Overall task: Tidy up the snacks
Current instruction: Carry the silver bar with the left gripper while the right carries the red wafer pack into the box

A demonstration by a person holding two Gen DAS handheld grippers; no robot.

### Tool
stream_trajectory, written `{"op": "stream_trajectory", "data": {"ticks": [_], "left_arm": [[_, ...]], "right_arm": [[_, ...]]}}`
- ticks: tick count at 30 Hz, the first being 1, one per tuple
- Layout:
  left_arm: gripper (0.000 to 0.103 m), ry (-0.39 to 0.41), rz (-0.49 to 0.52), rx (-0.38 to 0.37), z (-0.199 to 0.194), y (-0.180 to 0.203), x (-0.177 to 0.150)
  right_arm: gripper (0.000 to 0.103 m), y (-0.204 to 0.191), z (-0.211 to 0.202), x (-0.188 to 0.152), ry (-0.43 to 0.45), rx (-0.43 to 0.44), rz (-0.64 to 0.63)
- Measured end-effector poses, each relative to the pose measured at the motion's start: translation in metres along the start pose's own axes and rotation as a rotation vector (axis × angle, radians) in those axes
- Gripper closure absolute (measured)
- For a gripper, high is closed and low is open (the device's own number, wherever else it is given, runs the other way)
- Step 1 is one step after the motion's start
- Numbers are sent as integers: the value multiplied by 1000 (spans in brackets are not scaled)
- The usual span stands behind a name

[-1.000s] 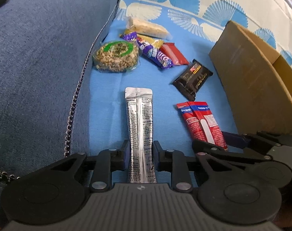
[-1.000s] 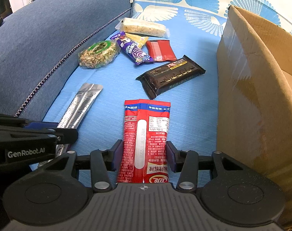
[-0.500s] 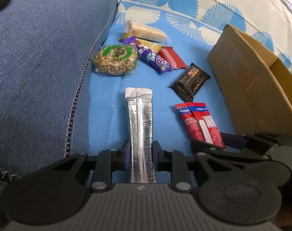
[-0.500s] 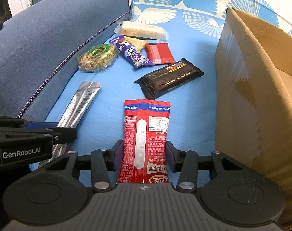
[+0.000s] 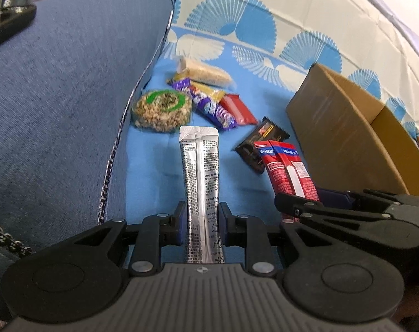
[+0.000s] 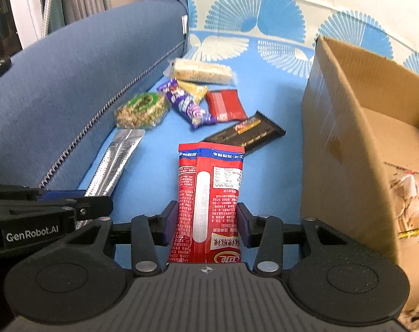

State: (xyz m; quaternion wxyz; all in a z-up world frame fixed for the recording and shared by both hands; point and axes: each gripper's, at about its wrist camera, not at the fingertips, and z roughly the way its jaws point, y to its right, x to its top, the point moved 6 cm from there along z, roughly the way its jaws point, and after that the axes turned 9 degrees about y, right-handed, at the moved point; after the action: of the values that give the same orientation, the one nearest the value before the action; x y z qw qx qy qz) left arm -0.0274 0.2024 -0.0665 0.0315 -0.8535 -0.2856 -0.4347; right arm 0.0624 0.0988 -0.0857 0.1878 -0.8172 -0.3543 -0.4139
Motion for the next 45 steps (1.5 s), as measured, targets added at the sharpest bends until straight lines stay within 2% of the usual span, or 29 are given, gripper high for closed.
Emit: {"op": "stream_trajectory", "data": {"ticks": [6, 15, 21, 25, 31, 37, 42, 45], "left_arm": [[78, 46, -5, -12, -12, 2, 7], [78, 50, -121, -10, -27, 6, 15], [78, 82, -142, -21, -34, 21, 38], [78, 114, -148, -35, -34, 40, 60], [78, 145, -149, -79, -28, 85, 86], [78, 159, -139, -159, -14, 144, 105], [78, 152, -118, -222, -2, 190, 110], [78, 146, -105, -245, 3, 210, 106]], "right_arm": [[57, 4, -18, 16, 59, 10, 12], [57, 17, -54, 40, 153, 61, 52], [57, 27, -78, 56, 240, 92, 86], [57, 39, -92, 68, 314, 84, 103], [57, 80, -105, 82, 394, 17, 177], [57, 136, -119, 91, 471, -113, 269], [57, 189, -125, 87, 482, -231, 370], [57, 209, -126, 81, 478, -273, 412]]}}
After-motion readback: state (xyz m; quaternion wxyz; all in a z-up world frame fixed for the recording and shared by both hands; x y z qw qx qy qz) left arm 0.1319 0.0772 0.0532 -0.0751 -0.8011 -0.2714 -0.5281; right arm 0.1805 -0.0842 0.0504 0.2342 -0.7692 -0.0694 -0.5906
